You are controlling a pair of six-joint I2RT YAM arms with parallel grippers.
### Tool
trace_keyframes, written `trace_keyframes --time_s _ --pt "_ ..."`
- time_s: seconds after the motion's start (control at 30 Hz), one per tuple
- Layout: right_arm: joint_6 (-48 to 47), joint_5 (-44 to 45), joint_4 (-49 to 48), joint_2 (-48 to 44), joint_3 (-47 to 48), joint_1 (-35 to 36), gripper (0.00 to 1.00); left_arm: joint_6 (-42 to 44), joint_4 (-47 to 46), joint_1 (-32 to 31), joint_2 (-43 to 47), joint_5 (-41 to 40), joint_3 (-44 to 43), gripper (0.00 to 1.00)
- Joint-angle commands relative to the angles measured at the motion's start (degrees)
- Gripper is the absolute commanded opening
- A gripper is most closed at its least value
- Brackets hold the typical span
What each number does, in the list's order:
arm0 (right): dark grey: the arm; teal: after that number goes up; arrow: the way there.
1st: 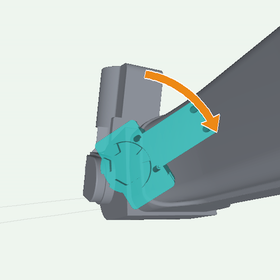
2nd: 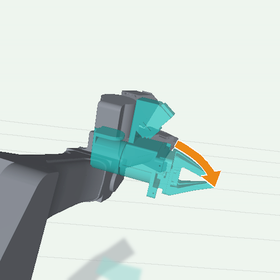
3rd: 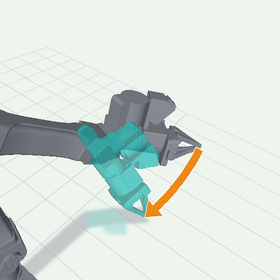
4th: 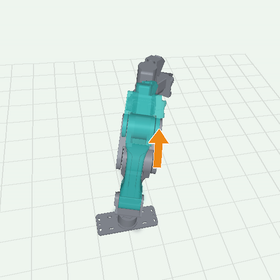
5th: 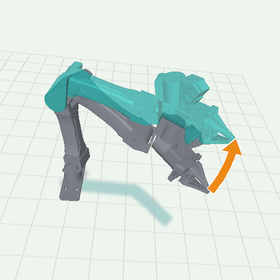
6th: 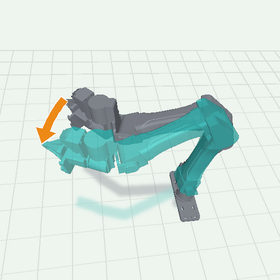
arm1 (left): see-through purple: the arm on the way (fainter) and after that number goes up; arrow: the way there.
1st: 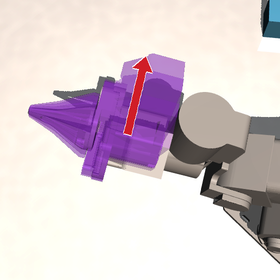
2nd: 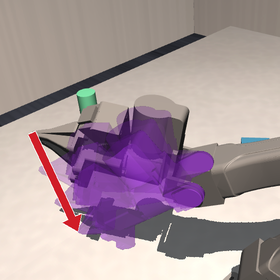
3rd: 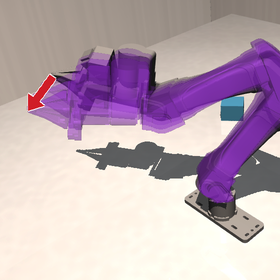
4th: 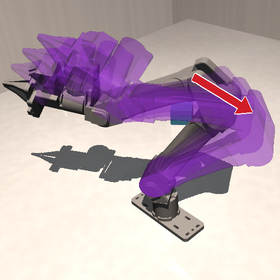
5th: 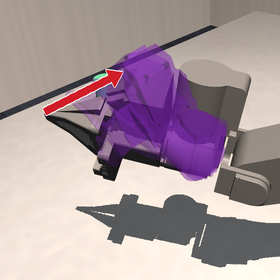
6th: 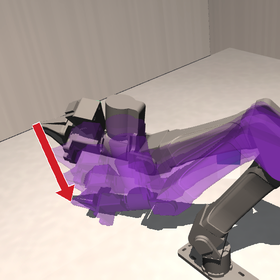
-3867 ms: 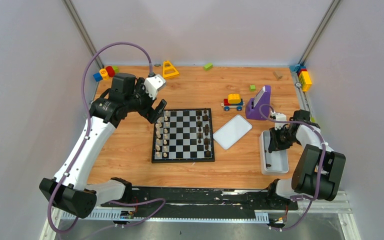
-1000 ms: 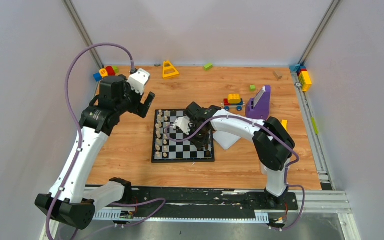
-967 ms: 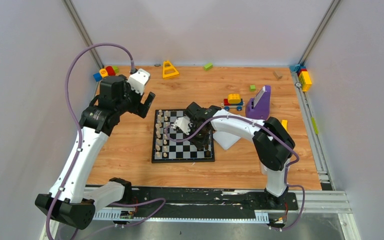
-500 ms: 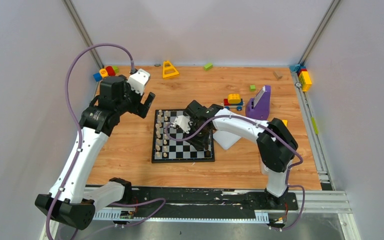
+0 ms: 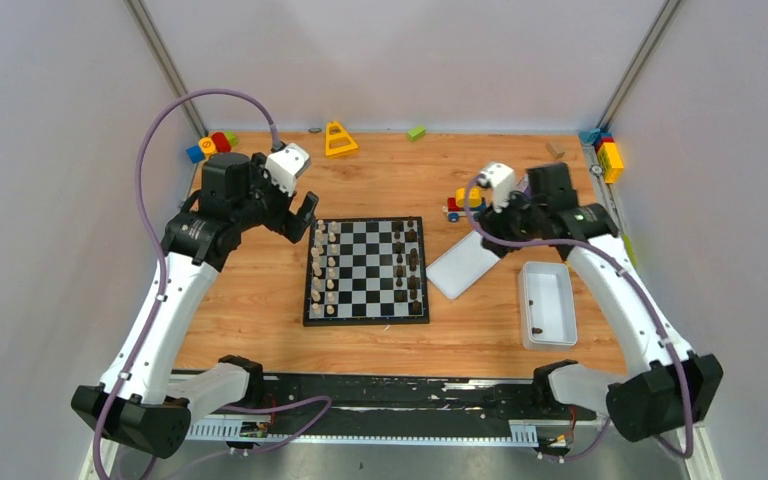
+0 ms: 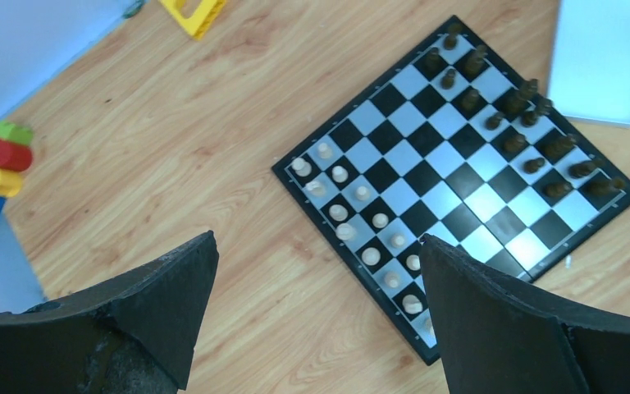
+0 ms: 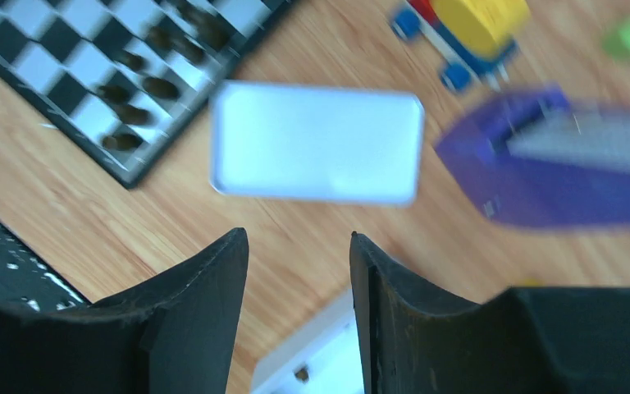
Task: Set up the chess pieces on the board
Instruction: Adjust the storage box at the center of the board.
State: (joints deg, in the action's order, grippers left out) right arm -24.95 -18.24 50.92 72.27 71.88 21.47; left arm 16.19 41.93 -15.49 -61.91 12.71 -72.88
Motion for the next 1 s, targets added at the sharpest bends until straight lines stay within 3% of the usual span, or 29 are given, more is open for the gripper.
trace_keyframes --time_s 0.0,0.2,0.3,0.4,0.6,0.97 --pt "-4.07 -0.99 4.50 -7.22 -8.74 -14.08 0.50 1.28 -0.82 0.37 -0.43 8.61 0.59 1.00" --pt "-13.41 -2.80 7.60 -10.00 -19.51 -34.41 0.44 1.83 -0.71 0.37 -0.14 10.41 1.56 1.00" --pt "-18.06 -1.88 9.65 -11.75 -23.58 -38.70 0.42 2.19 -0.73 0.37 0.21 10.60 2.12 1.00" --pt "-21.57 -0.31 11.53 -13.89 -27.52 -39.14 0.41 2.39 -0.84 0.37 0.37 10.68 2.41 1.00" --pt "-24.94 -6.59 16.83 -15.14 -30.58 -37.79 0.41 2.71 -0.89 0.37 0.30 10.49 2.79 1.00" --pt "-19.43 -5.78 10.73 -9.71 -30.56 -25.17 0.41 2.45 -0.61 0.37 -1.15 10.07 2.02 1.00"
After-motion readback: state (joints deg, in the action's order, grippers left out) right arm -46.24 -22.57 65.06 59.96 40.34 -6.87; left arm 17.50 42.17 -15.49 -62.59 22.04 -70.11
